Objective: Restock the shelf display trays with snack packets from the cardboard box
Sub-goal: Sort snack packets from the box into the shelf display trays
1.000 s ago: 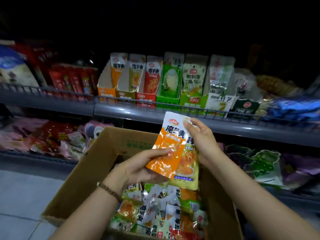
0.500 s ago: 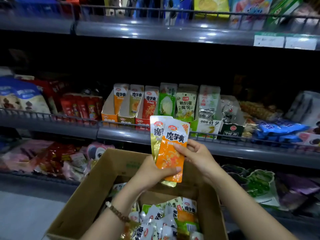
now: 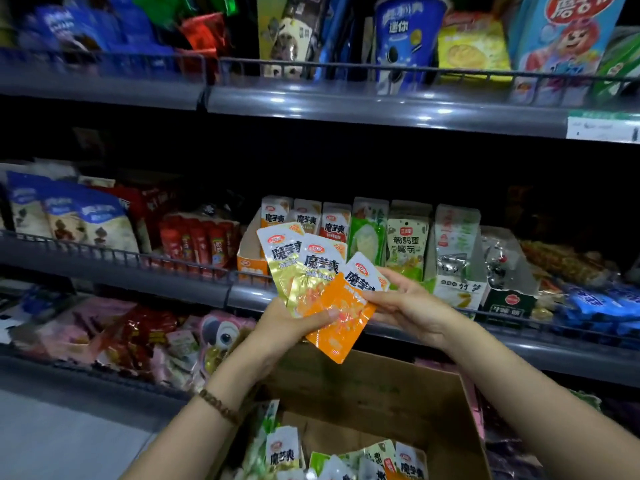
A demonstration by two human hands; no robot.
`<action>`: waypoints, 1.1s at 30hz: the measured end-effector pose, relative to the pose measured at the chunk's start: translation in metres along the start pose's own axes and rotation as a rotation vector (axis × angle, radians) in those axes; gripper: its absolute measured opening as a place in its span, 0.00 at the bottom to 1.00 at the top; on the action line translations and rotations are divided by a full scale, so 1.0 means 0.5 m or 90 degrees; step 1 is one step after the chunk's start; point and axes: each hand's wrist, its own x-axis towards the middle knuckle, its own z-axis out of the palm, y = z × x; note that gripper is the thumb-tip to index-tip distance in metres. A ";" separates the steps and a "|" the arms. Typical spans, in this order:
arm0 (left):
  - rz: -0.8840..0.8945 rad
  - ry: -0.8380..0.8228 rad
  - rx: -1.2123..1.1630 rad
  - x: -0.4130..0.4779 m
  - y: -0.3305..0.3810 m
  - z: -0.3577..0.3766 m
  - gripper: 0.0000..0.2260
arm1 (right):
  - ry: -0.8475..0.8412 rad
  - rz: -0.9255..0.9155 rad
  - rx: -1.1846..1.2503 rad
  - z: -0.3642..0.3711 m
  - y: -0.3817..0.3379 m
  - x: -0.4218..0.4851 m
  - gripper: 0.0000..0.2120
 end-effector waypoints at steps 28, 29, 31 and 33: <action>-0.002 0.159 0.130 0.269 0.000 -0.370 0.18 | 0.237 -0.292 -0.522 0.191 -0.097 0.617 0.22; -0.002 0.153 0.141 0.273 -0.002 -0.370 0.19 | 0.236 -0.290 -0.574 0.190 -0.087 0.624 0.22; 0.002 0.144 0.149 0.281 -0.010 -0.368 0.21 | 0.227 -0.319 -0.651 0.184 -0.068 0.631 0.23; 0.006 0.137 0.154 0.288 -0.017 -0.366 0.21 | 0.211 -0.375 -0.703 0.178 -0.054 0.635 0.23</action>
